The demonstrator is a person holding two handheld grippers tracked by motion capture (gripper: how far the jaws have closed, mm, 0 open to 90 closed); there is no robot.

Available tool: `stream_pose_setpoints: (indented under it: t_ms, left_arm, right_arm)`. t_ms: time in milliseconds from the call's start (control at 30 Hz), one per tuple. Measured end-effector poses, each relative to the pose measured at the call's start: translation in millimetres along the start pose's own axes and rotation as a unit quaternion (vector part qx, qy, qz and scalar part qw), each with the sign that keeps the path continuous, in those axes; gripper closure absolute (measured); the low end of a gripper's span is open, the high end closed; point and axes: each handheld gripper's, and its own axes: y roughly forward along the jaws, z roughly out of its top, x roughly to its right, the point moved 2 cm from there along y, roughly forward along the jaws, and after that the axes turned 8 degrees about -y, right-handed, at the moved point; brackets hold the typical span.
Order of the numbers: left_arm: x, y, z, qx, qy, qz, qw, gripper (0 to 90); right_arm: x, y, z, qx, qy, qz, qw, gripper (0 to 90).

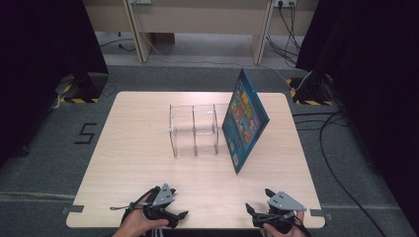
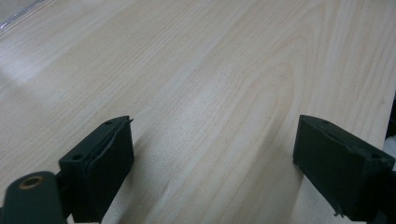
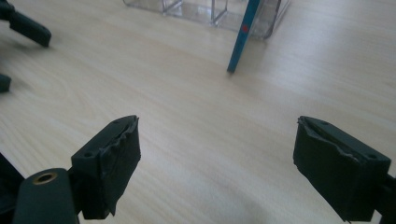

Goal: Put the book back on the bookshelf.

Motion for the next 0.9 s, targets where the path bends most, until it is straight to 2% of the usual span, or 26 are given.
stream_pose_setpoints:
  t_ms: [33, 100, 233, 300, 333, 367, 400, 500, 533, 600, 800, 900]
  left_arm:
    - [0.0, 0.0, 0.0, 0.0, 0.0, 0.0, 1.0, 11.3]
    - [0.0, 0.0, 0.0, 0.0, 0.0, 0.0, 1.0, 11.2]
    - [0.0, 0.0, 0.0, 0.0, 0.0, 0.0, 1.0, 11.1]
    - [0.1, 0.1, 0.0, 0.0, 0.0, 0.0, 1.0, 11.1]
    - [0.1, 0.1, 0.0, 0.0, 0.0, 0.0, 1.0, 11.1]
    - [0.1, 0.1, 0.0, 0.0, 0.0, 0.0, 1.0, 11.1]
    - [0.0, 0.0, 0.0, 0.0, 0.0, 0.0, 1.0, 11.1]
    - [0.2, 0.2, 0.0, 0.0, 0.001, 0.0, 1.0, 10.8]
    - [0.2, 0.2, 0.0, 0.0, 0.001, 0.0, 1.0, 10.7]
    - [0.2, 0.2, 0.0, -0.001, 0.001, 0.0, 1.0, 10.7]
    - [0.4, 0.2, 0.0, -0.001, 0.001, 0.0, 1.0, 10.6]
    - [0.4, 0.2, 0.0, -0.001, 0.001, 0.0, 1.0, 10.6]
  right_arm:
    - [0.0, 0.0, 0.0, 0.0, 0.0, 0.0, 1.0, 15.7]
    - [-1.7, 0.5, -4.3, -0.022, -0.002, 0.003, 0.9998, 15.8]
    - [-3.1, 0.1, -6.9, -0.033, -0.002, 0.006, 0.9994, 15.8]
    - [-4.1, 0.0, -9.6, -0.045, 0.0, 0.01, 0.9989, 15.9]
    - [-4.9, 0.7, -12.4, -0.06, 0.002, 0.012, 0.9981, 16.0]
    - [-4.9, 0.7, -12.4, -0.06, 0.002, 0.012, 0.9981, 16.0]
    - [-6.3, 1.6, -16.0, -0.078, 0.001, 0.016, 0.9968, 16.0]
    - [-7.9, 2.1, -18.4, -0.09, -0.008, 0.016, 0.9958, 16.0]
    - [-10.0, 2.6, -21.4, -0.108, -0.014, 0.018, 0.9939, 16.0]
    - [-10.5, 3.3, -23.3, -0.117, -0.017, 0.021, 0.9928, 15.5]
    - [-12.6, 1.1, -27.5, -0.11, -0.008, 0.019, 0.9938, 15.3]
    - [-12.6, 0.8, -29.0, -0.103, -0.011, 0.017, 0.9945, 15.1]
